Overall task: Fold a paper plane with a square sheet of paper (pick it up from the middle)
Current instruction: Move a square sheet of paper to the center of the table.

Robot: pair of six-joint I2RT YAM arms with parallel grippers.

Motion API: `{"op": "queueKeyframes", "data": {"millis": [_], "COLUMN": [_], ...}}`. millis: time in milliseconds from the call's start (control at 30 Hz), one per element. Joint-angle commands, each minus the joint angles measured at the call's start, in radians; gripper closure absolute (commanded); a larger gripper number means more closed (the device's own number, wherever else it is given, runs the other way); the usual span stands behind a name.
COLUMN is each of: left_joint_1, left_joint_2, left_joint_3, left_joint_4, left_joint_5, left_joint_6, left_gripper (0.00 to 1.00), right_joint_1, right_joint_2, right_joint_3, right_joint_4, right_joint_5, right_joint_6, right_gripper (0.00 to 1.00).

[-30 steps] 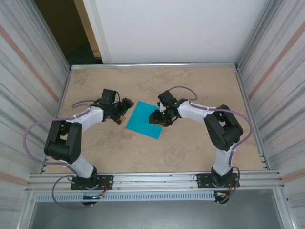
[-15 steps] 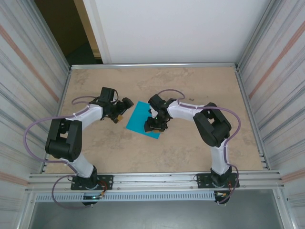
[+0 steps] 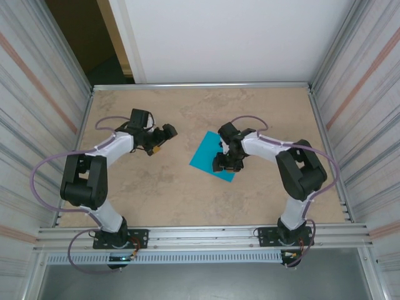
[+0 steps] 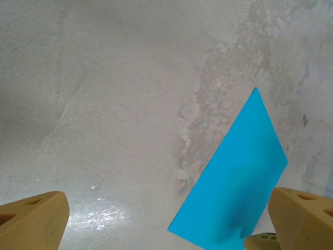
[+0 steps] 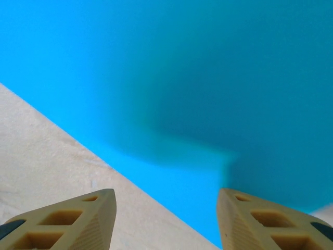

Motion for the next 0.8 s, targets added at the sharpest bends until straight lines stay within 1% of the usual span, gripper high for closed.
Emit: {"op": "queueKeyframes", "data": {"millis": [0, 100, 200, 267, 333, 500, 633, 767], "left_joint_1": [-0.036, -0.063, -0.073, -0.073, -0.073, -0.063, -0.056, -0.048], "left_joint_2": [0.026, 0.046, 0.057, 0.06, 0.055, 0.028, 0.012, 0.013], "left_joint_3": [0.05, 0.075, 0.084, 0.085, 0.084, 0.075, 0.061, 0.059], "left_joint_4": [-0.016, -0.032, -0.026, -0.022, -0.028, -0.061, -0.059, -0.064], "left_joint_5": [0.054, 0.038, 0.031, 0.033, 0.031, 0.014, 0.012, 0.015], "left_joint_6": [0.07, 0.08, 0.065, 0.055, 0.06, 0.078, 0.078, 0.079], "left_gripper": [0.01, 0.02, 0.02, 0.02, 0.02, 0.01, 0.01, 0.01], "right_joint_1": [-0.025, -0.07, -0.095, -0.107, -0.124, -0.129, -0.123, -0.095], "right_joint_2": [-0.116, -0.096, 0.014, 0.088, 0.156, 0.293, 0.361, 0.422], "right_joint_3": [-0.012, -0.018, 0.074, 0.152, 0.218, 0.371, 0.429, 0.468], "right_joint_4": [0.084, 0.18, 0.203, 0.197, 0.2, 0.154, 0.138, 0.103], "right_joint_5": [0.066, 0.076, 0.077, 0.089, 0.068, 0.054, 0.04, 0.039], "right_joint_6": [0.087, 0.207, 0.246, 0.245, 0.229, 0.154, 0.136, 0.108], "right_gripper": [0.44, 0.42, 0.42, 0.42, 0.41, 0.39, 0.38, 0.38]}}
